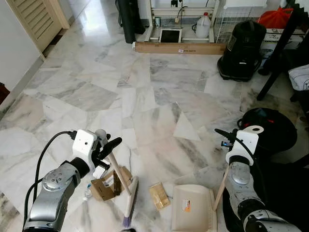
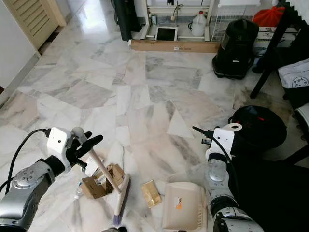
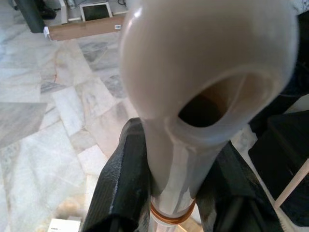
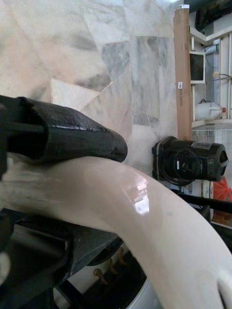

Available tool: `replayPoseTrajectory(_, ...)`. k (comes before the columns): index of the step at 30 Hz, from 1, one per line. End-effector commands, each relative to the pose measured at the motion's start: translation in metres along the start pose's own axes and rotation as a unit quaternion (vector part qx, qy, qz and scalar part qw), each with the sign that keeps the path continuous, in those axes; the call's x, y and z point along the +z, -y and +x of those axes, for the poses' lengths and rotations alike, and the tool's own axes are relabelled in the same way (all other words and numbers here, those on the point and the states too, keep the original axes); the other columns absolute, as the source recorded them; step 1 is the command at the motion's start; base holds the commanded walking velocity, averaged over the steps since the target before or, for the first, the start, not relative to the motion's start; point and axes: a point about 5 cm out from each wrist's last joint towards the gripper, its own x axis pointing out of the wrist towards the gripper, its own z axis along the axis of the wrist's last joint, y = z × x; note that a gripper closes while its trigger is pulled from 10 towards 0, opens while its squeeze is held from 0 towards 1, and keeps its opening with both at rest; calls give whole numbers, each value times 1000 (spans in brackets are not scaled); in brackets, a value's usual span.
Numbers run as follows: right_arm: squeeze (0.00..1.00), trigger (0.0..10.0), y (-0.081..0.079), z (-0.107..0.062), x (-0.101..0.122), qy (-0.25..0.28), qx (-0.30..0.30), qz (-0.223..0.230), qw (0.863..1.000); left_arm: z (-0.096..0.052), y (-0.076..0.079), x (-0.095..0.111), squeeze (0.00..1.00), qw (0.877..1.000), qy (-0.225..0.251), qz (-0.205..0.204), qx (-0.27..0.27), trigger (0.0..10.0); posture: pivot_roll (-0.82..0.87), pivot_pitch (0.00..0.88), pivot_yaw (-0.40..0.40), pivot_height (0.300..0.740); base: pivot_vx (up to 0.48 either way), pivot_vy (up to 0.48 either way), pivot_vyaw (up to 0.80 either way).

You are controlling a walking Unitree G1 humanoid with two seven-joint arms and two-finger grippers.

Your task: Sweep floor

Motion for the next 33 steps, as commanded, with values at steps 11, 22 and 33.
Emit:
replayPoseTrajectory(11,0,10000,-3,-16,-29,-71,14,-10,997,-13,0,-25,0,992,-100,-46,-68,10000,128,181,92,740,0,0,0)
replayPoseTrajectory(22,0,10000,-8,-21,-36,-92,32,-8,995,-9,-7,-22,0,988,-65,-132,-40,10000,125,175,94,740,0,0,0)
replayPoseTrajectory(33,0,10000,-9,-23,-38,-98,42,-9,994,-8,-5,-4,0,977,-27,-202,-68,10000,131,181,87,740,0,0,0)
